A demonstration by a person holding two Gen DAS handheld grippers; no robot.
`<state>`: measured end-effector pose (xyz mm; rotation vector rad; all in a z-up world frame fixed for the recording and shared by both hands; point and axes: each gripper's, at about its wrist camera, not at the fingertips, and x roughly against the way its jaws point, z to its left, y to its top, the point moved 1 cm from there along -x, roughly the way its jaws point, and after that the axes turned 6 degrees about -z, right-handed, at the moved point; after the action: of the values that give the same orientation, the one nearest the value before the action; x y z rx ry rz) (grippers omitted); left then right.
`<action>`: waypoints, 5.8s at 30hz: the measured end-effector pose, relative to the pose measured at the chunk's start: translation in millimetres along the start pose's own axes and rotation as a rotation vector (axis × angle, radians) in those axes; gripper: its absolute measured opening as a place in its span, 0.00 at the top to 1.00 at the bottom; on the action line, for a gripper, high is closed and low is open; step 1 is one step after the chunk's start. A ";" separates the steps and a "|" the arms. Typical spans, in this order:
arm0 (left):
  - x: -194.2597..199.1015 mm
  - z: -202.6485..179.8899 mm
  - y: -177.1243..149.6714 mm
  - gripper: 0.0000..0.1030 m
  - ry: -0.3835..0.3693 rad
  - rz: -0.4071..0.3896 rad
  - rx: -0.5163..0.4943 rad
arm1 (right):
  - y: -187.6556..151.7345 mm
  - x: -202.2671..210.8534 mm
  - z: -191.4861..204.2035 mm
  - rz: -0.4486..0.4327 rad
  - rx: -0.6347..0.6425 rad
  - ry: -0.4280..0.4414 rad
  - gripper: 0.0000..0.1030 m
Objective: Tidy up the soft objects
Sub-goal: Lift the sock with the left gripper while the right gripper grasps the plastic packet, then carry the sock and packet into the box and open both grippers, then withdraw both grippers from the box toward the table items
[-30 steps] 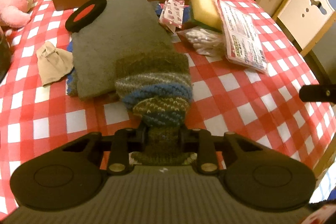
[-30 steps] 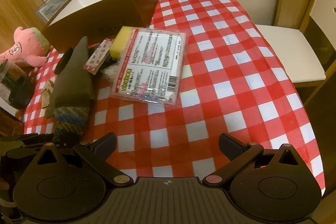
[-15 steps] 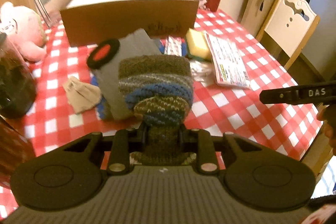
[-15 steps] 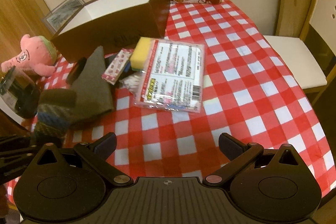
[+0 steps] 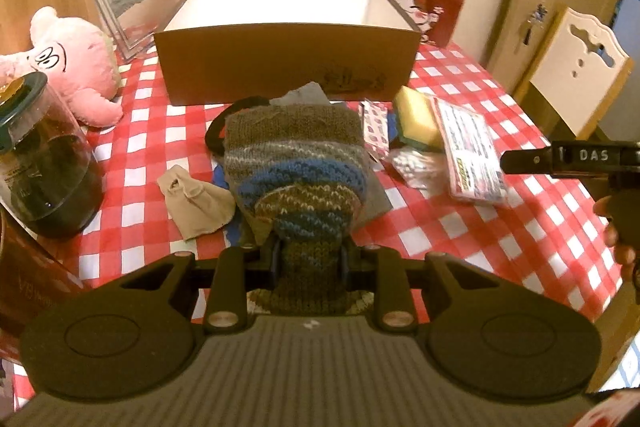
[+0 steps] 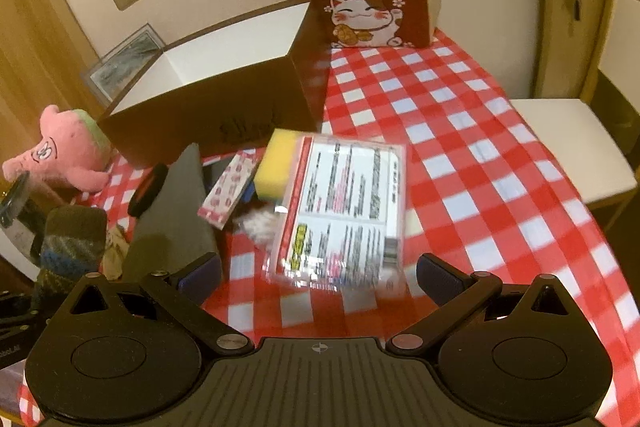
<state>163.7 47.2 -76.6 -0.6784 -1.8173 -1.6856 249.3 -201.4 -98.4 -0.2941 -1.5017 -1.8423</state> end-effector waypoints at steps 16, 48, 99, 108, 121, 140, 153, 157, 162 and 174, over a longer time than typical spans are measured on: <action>-32.7 -12.4 19.1 0.76 0.095 0.055 0.056 | 20.6 -91.3 -35.0 0.101 -0.100 0.037 0.00; -41.7 -38.7 38.0 0.76 0.155 0.051 0.061 | 32.3 -63.6 -54.3 0.125 0.059 0.124 0.26; -158.1 36.8 233.9 0.76 0.093 -0.152 -0.019 | 224.7 -163.2 98.5 -0.018 0.148 0.146 0.26; -204.6 51.7 242.6 0.73 0.093 -0.103 -0.024 | 231.9 -204.7 93.7 0.021 0.123 0.119 0.26; -231.7 66.9 239.0 0.45 0.100 -0.070 -0.008 | 236.6 -234.7 85.5 0.044 0.111 0.102 0.21; -199.1 64.1 232.7 0.45 0.099 -0.095 0.011 | 247.2 -214.2 79.1 -0.026 0.106 0.114 0.00; -165.6 51.1 224.3 0.45 0.095 -0.109 0.018 | 235.2 -180.1 72.1 -0.034 0.105 0.141 0.00; -150.4 44.4 216.4 0.45 0.090 -0.111 0.014 | 228.9 -161.9 68.8 -0.045 0.102 0.159 0.00; -127.9 38.6 203.8 0.45 0.086 -0.116 0.024 | 219.0 -135.4 63.2 -0.070 0.090 0.184 0.00; -67.2 31.9 149.8 0.45 0.113 -0.108 0.042 | 172.8 -69.7 31.1 -0.080 0.030 0.214 0.01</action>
<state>314.2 91.7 -18.8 -0.4648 -1.8329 -1.7131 403.9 -154.7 -0.2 -0.0204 -1.4089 -1.8477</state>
